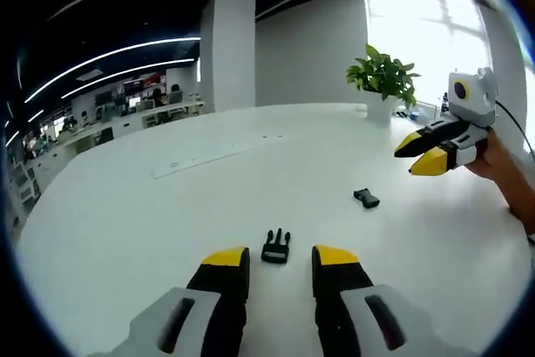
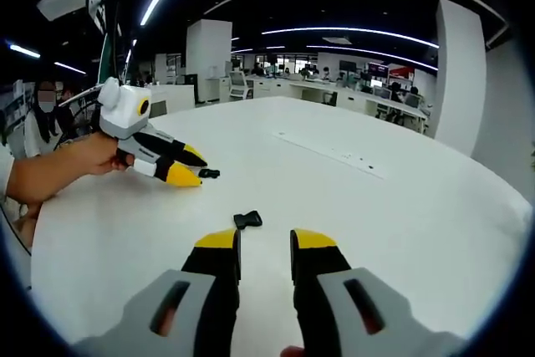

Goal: Snap the two parts of the plastic buckle together until the buckle closes and remains connected.

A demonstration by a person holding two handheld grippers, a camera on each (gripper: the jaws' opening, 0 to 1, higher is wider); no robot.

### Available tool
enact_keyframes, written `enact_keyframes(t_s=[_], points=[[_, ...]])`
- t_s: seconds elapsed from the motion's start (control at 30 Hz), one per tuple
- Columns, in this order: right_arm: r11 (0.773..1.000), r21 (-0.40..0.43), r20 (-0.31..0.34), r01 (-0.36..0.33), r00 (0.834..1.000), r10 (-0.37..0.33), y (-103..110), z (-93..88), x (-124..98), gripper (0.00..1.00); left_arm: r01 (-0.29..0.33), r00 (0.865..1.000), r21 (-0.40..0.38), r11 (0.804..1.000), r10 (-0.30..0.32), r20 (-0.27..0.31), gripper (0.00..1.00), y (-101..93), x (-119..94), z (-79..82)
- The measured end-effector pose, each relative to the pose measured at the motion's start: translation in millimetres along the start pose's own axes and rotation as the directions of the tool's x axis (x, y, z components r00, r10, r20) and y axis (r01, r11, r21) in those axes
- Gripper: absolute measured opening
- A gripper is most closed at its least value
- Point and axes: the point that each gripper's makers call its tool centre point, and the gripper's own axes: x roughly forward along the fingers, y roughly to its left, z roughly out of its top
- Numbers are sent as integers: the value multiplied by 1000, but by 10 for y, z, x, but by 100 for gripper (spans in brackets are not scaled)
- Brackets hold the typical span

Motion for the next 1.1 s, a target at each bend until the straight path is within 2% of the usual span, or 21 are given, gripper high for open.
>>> enact_keyframes(t_s=[0.33,1.1], points=[[1000,-7,-6,-7,1000,6,27,-7,9,23,0,1000,0,1000,0,6,26,-70,-22,-30],[1000,-13,-36,-13,999,13,57,-103,90,23,-7,1000,3,1000,7,20,15,-206,-69,-56]])
